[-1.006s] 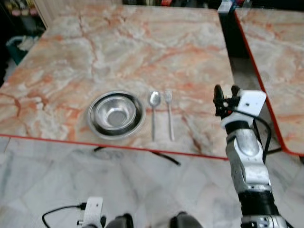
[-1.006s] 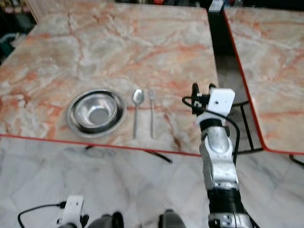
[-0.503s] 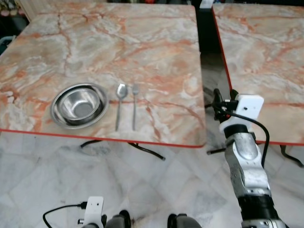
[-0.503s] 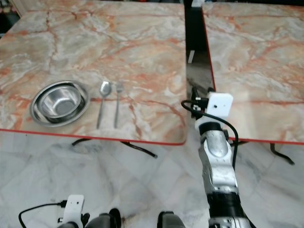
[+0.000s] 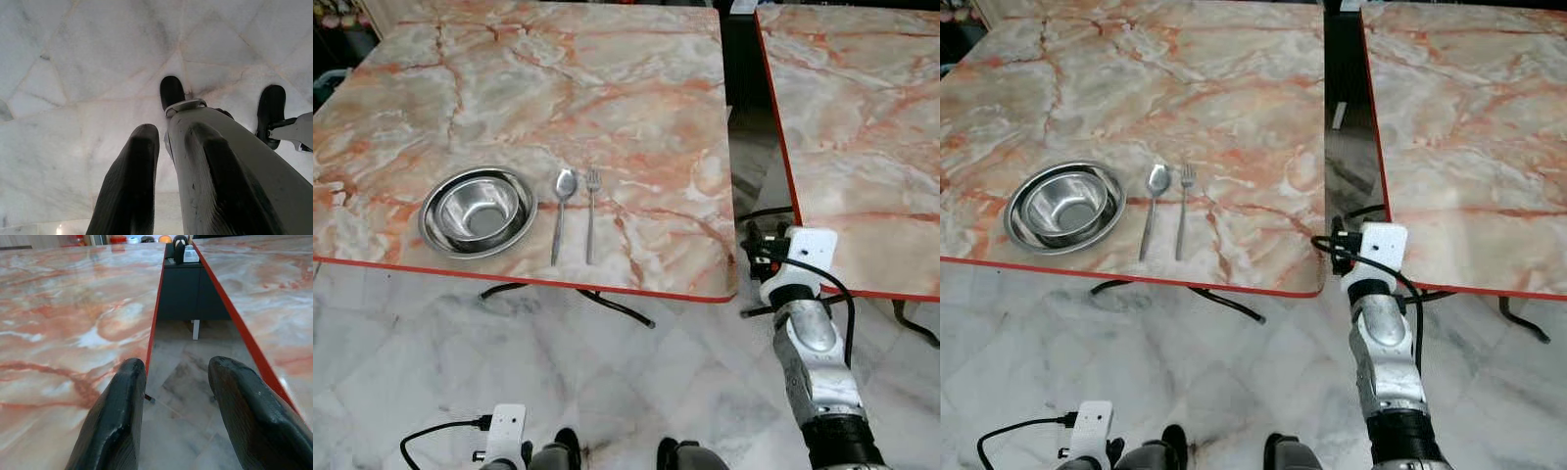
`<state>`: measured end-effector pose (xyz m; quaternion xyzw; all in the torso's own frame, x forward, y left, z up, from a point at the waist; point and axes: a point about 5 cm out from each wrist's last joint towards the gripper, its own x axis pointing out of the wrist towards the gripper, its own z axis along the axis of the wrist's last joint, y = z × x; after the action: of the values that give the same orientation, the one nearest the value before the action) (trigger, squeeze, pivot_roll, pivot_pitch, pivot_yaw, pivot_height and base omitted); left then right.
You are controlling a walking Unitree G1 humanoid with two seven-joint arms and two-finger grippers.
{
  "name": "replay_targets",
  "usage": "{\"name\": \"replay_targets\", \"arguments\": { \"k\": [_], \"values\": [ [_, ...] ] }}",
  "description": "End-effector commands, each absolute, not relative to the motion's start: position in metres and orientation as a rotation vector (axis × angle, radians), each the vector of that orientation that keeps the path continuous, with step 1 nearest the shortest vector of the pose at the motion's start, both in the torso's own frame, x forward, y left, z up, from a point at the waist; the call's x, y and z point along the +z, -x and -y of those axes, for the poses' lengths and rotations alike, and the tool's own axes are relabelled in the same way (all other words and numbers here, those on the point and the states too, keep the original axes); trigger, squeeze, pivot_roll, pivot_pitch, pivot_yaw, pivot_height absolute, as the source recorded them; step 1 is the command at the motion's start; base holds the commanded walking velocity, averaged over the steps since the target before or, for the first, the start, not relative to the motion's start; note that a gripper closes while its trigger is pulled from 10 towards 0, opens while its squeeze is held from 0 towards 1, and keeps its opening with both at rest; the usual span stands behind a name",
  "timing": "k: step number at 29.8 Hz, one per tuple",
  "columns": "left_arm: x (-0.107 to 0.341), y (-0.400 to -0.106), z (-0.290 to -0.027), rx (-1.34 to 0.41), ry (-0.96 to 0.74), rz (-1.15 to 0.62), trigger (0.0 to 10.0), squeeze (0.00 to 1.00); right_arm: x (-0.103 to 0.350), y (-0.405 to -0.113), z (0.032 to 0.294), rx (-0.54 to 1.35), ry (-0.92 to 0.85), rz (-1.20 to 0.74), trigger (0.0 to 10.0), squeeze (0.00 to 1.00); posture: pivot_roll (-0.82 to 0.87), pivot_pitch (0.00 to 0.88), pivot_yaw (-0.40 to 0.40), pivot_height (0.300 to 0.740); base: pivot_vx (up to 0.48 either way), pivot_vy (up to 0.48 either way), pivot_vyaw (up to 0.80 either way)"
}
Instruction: Setting the table
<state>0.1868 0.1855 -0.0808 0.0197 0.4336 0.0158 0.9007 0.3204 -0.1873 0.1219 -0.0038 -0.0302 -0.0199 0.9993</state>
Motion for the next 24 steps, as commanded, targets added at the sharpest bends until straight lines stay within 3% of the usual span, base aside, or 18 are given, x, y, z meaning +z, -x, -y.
{"name": "replay_targets", "arguments": {
  "k": [1,24],
  "values": [
    [-0.095,-0.158,-0.184,0.026,-0.037,-1.013,10.0,0.0,0.115,-0.316,0.189,-0.06,0.004,0.052,10.0,0.0,-0.06,0.24,-0.006,0.74,0.0,0.0,0.0],
    [-0.095,-0.159,-0.186,0.027,-0.04,-1.011,10.0,0.0,0.089,-0.302,0.205,-0.147,0.03,-0.006,10.0,0.0,-0.06,0.244,-0.001,0.74,0.0,0.0,0.0]
  ]
}}
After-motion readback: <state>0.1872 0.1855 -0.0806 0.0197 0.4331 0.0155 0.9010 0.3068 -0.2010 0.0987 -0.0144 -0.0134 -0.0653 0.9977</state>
